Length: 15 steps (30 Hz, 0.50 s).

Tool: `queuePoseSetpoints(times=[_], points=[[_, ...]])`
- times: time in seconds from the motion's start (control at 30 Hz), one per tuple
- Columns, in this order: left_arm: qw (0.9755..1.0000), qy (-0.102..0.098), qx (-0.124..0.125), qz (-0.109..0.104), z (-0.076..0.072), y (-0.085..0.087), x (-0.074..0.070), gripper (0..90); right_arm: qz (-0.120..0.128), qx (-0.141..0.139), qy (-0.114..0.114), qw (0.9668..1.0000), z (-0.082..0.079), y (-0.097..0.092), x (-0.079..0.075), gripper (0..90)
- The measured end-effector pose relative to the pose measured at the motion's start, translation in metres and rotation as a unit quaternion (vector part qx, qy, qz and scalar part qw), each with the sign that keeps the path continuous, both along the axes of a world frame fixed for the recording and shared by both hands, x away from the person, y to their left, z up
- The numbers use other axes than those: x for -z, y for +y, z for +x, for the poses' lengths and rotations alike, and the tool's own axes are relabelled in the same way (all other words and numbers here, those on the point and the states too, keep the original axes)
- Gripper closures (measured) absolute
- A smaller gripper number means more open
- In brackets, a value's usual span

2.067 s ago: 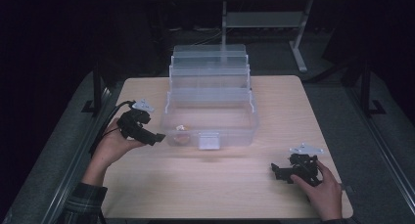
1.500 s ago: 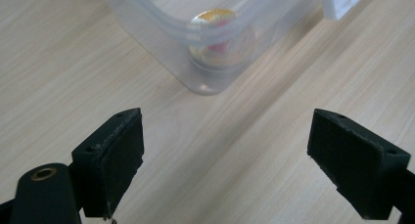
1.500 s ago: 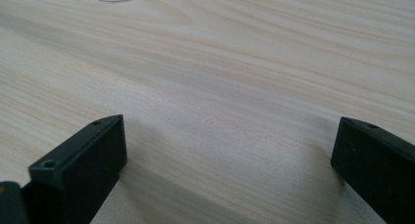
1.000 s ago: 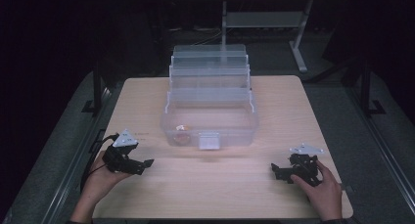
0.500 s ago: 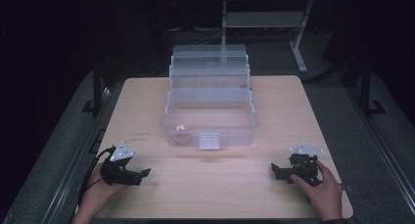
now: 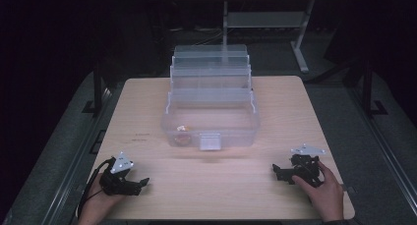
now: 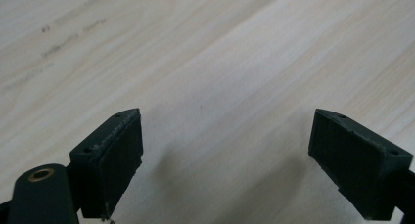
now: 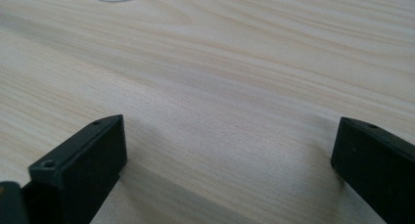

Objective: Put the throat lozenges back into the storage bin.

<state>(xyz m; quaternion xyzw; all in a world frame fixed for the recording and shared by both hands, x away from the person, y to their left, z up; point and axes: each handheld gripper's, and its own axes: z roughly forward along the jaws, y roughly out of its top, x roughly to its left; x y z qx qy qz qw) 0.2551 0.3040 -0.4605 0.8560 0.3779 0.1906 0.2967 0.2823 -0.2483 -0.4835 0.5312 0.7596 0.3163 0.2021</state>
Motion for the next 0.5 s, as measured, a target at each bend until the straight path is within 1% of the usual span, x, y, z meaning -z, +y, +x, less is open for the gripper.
queuePoseSetpoints(times=[0.03, 0.17, 0.23, 0.27, 0.3, 0.33, 0.5], points=[[1.0, 0.0, 0.001, 0.001, -0.001, 0.0, 0.002, 12.1, 0.0, 0.0, 0.0, 1.0, 0.0, 0.0, 0.0, 0.0], [0.9999, 0.004, -0.003, -0.016, -0.003, 0.003, 0.005, 11.3, 0.0, 0.0, 0.0, 1.0, 0.0, 0.0, 0.0, 0.0], [0.9994, 0.005, -0.004, -0.033, -0.003, 0.006, 0.008, 11.2, 0.0, 0.0, 0.0, 1.0, 0.0, 0.0, 0.0, 0.0], [0.9987, 0.006, -0.005, -0.051, -0.004, 0.008, 0.011, 11.2, 0.0, 0.0, 0.0, 1.0, 0.0, 0.0, 0.0, 0.0], [0.9983, 0.004, -0.004, -0.058, -0.004, 0.01, 0.012, 11.0, 0.0, 0.0, 0.0, 1.0, 0.0, 0.0, 0.0, 0.0], [0.9979, -0.005, -0.002, -0.065, -0.005, 0.011, 0.014, 11.0, 0.0, 0.0, 0.0, 1.0, 0.0, 0.0, 0.0, 0.0], [0.9979, -0.005, -0.001, -0.064, -0.006, 0.011, 0.014, 11.0, 0.0, 0.0, 0.0, 1.0, 0.0, 0.0, 0.0, 0.0]])
